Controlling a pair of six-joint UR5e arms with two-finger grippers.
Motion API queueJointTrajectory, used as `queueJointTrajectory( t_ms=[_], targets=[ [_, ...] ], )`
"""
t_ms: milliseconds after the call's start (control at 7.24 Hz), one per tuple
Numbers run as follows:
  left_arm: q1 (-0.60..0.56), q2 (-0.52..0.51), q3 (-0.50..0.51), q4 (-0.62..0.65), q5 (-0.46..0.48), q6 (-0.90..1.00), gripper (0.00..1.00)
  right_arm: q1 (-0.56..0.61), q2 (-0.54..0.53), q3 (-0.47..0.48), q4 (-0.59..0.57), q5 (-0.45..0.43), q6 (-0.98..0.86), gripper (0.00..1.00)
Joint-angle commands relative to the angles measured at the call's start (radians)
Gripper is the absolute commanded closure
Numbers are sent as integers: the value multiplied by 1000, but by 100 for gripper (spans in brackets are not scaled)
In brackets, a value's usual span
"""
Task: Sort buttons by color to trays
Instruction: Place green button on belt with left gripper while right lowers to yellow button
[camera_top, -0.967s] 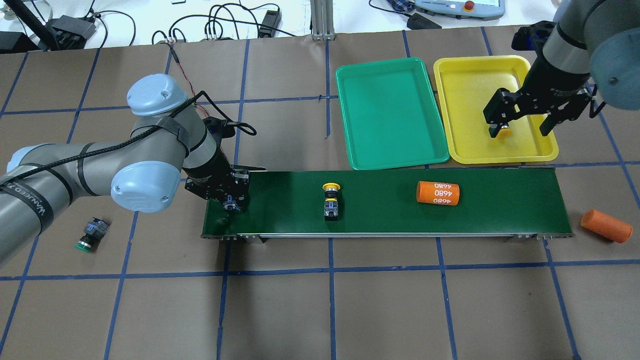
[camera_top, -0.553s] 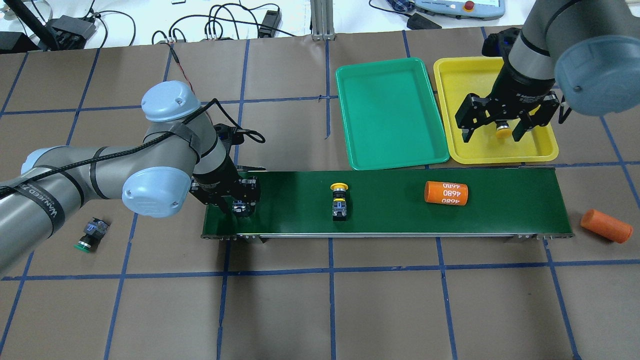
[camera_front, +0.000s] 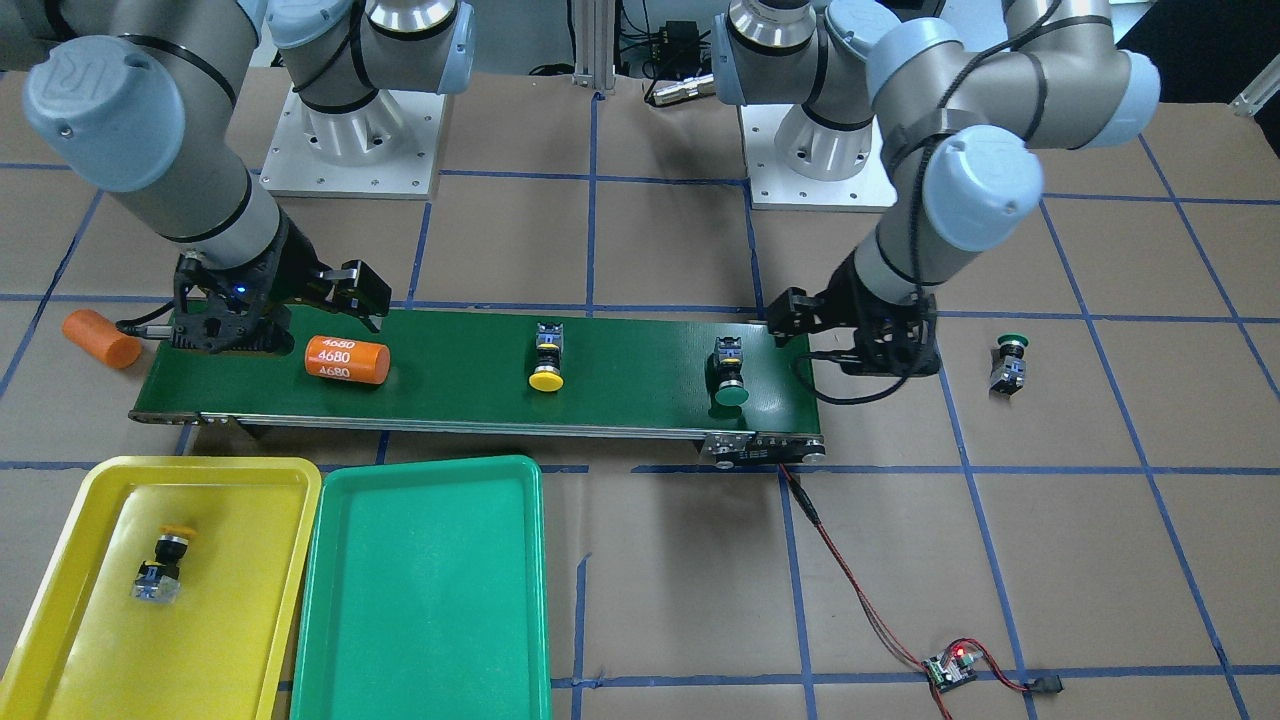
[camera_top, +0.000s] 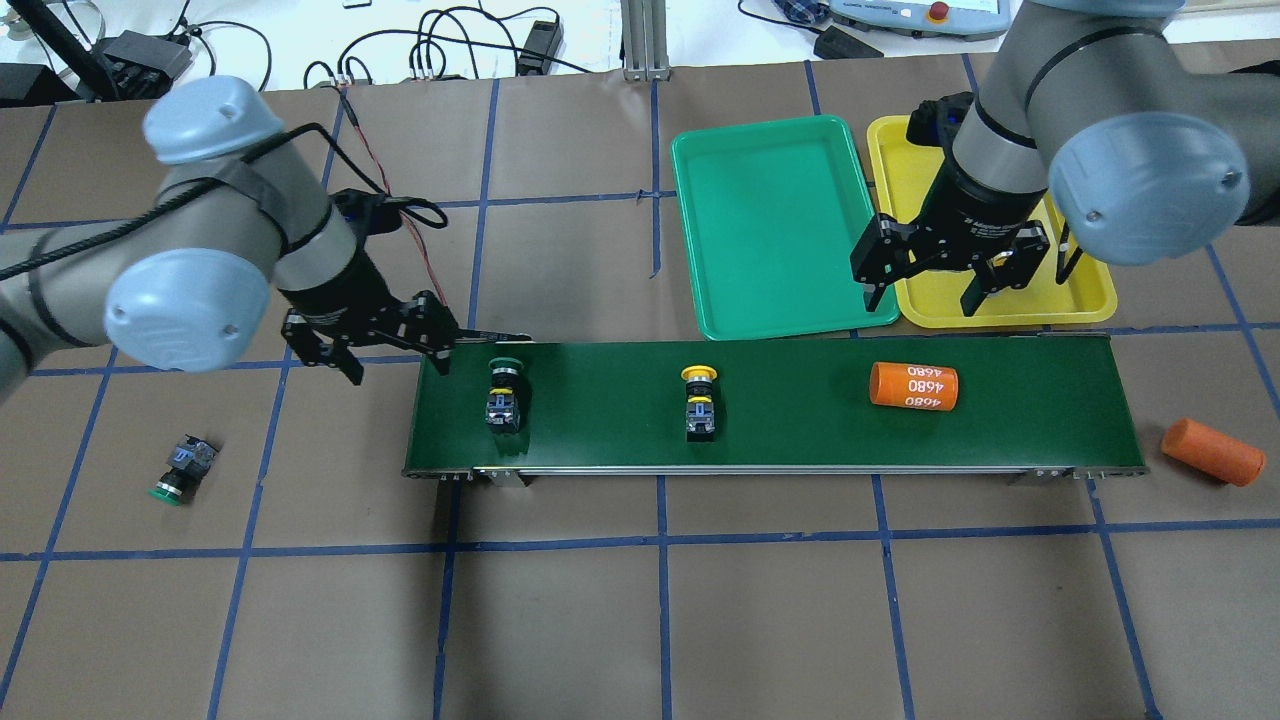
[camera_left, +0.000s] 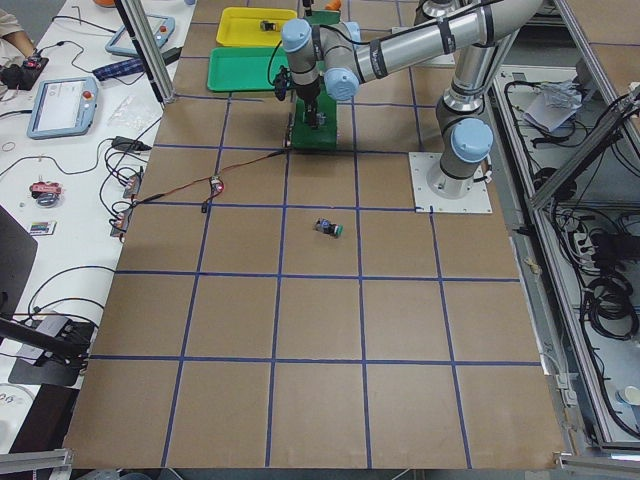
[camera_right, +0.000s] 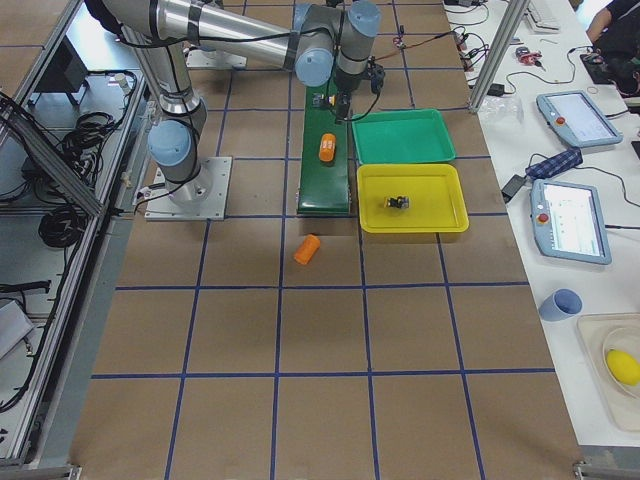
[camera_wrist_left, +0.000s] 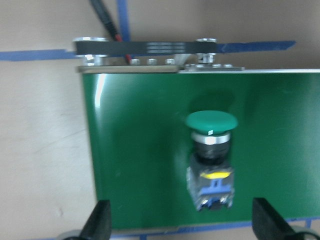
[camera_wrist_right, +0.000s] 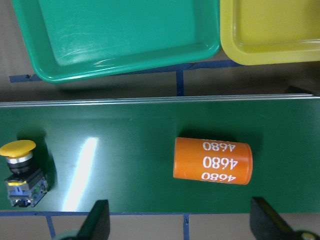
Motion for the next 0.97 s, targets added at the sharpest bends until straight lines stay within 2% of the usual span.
queueJointTrajectory(
  t_ms=[0,138,414,553,829],
  targets=[
    [305,-33,-48,89,26,281,0,67,15,5,-9,-2,87,0],
    [366,-61,-73,141,49,411,0,94,38,5,-24,3,116,0],
    [380,-81,-102,163,82,444,0,173,77,5,-82,9,228,0],
    [396,-92,-125,241,125,520,0,205,113,5,-108,9,273,0],
    [483,-138,-173,338,141,602,0,232,164,5,-128,9,285,0]
  ],
)
